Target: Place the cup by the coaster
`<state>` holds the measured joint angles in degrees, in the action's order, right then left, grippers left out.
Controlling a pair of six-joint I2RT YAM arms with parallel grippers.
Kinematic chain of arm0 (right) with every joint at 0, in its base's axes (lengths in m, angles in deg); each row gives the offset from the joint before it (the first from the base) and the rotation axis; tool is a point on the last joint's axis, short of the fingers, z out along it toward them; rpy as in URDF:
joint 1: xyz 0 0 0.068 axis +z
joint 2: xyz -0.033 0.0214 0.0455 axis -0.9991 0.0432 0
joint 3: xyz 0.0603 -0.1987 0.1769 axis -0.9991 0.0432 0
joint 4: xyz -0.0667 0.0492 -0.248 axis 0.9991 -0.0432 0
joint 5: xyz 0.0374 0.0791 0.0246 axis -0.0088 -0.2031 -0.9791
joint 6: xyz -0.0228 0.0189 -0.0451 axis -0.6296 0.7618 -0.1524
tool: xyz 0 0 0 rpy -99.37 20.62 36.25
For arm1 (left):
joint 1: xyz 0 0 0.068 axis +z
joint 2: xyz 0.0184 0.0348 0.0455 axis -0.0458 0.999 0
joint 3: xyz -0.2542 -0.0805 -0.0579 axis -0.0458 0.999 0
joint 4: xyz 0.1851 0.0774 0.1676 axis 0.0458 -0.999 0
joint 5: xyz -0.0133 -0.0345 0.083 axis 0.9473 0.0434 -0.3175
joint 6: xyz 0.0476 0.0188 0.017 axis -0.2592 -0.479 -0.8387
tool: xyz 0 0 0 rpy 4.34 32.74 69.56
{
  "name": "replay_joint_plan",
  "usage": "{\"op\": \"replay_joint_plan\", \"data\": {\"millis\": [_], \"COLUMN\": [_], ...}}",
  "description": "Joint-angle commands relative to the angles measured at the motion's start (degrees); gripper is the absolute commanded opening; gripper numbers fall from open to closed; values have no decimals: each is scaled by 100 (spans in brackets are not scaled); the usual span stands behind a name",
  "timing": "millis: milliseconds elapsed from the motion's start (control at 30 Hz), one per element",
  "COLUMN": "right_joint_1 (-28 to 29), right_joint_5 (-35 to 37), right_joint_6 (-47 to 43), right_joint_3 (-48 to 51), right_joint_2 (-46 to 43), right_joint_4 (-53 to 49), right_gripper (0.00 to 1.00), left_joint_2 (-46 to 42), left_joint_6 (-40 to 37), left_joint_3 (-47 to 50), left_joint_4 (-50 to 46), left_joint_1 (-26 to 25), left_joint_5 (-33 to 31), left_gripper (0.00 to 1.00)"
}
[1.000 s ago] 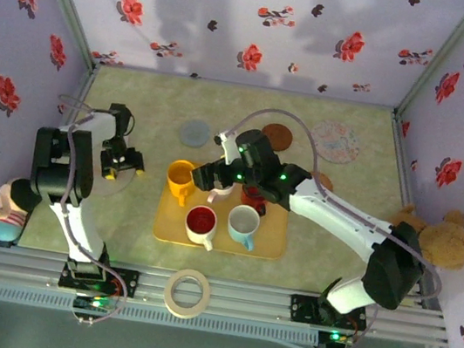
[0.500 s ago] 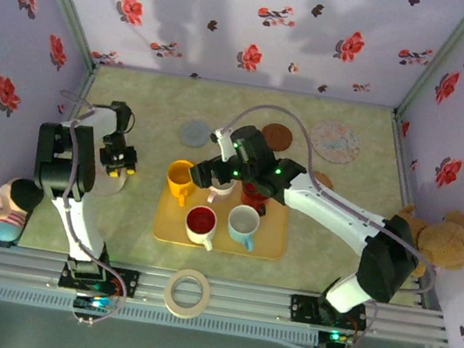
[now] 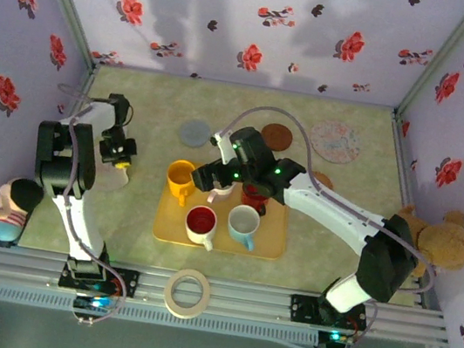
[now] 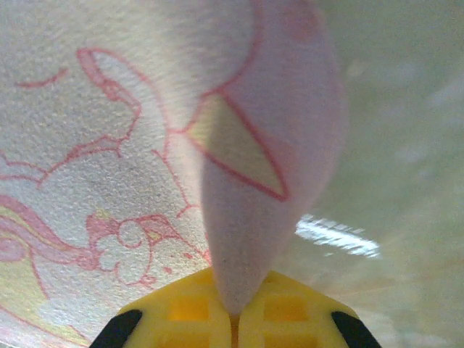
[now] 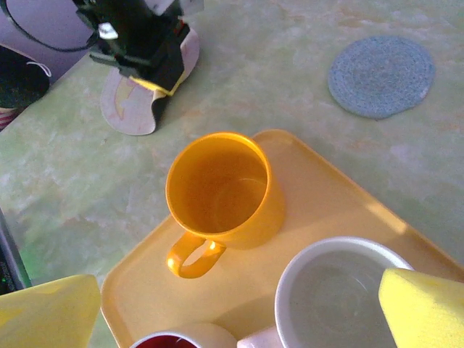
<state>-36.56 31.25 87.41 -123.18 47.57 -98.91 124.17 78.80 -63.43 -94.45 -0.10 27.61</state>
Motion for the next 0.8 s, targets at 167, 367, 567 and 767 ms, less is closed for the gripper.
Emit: {"op": "replay_joint_plan", "data": {"millis": [167, 367, 567, 767], "right_joint_1": [42, 42, 44, 38], "right_joint_5": [357, 422, 435, 440], "right_joint_6": [-61, -135, -297, -334], "right_joint_3": [-24, -107, -274, -394], "right_joint_2": [-74, -36, 99, 211], "right_joint_4": [-89, -218, -344, -353], "right_gripper": [99, 100, 99, 100], "left_joint_2": [439, 811, 1147, 1497], "left_joint_6": [77, 224, 416, 312], "left_joint_3": [-907, -1453, -1883, -2375], "left_joint_4": [211, 198, 242, 164], "left_joint_1": [-21, -88, -309, -536], "left_joint_5": [614, 819, 854, 848], "left_gripper": [0, 0, 0, 0]}}
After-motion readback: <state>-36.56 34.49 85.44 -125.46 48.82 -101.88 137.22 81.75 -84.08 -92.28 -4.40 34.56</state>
